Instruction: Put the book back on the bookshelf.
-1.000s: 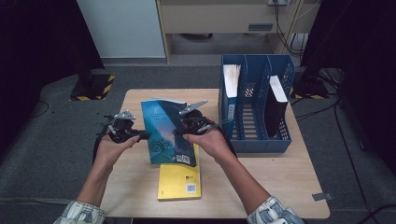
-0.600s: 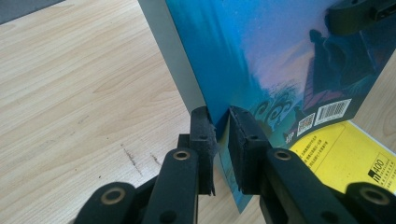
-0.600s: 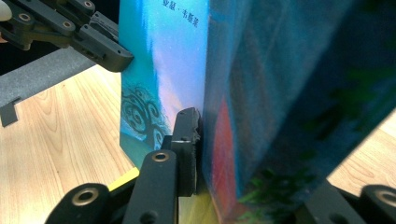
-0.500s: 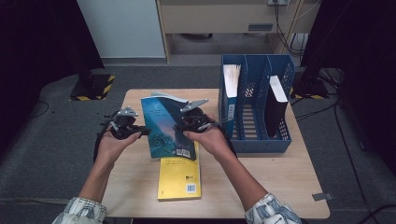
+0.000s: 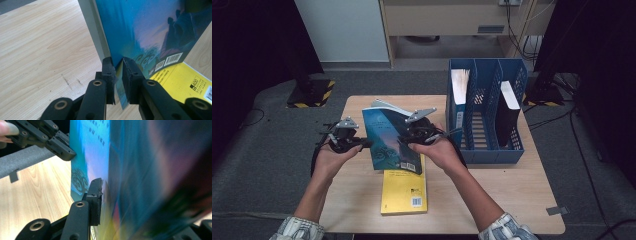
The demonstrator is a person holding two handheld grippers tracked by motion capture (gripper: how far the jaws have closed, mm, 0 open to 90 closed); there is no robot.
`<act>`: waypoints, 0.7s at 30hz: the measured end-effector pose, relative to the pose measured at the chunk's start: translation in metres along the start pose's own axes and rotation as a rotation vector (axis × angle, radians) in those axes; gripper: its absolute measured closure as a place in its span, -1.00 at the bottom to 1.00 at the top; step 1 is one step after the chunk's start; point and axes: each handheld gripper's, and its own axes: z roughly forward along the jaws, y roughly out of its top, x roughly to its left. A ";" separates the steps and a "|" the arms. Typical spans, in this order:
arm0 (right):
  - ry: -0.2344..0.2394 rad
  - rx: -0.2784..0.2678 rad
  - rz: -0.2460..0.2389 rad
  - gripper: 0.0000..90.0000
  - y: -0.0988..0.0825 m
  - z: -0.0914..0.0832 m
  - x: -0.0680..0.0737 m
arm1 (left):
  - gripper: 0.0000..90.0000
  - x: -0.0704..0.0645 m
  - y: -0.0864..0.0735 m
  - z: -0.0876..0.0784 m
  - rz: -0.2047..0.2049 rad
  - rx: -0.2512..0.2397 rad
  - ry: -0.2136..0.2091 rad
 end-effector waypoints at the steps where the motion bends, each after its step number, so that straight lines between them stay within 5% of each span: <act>1: 0.002 -0.006 0.007 0.45 0.001 -0.002 0.000 | 0.78 0.000 0.000 -0.001 -0.002 0.000 -0.005; 7: 0.005 -0.039 -0.014 0.60 0.013 -0.013 -0.001 | 0.87 0.000 0.001 -0.003 0.007 -0.009 0.008; 21: -0.020 -0.063 -0.061 0.63 0.013 -0.014 -0.002 | 0.88 0.002 0.007 0.006 0.002 -0.015 0.022</act>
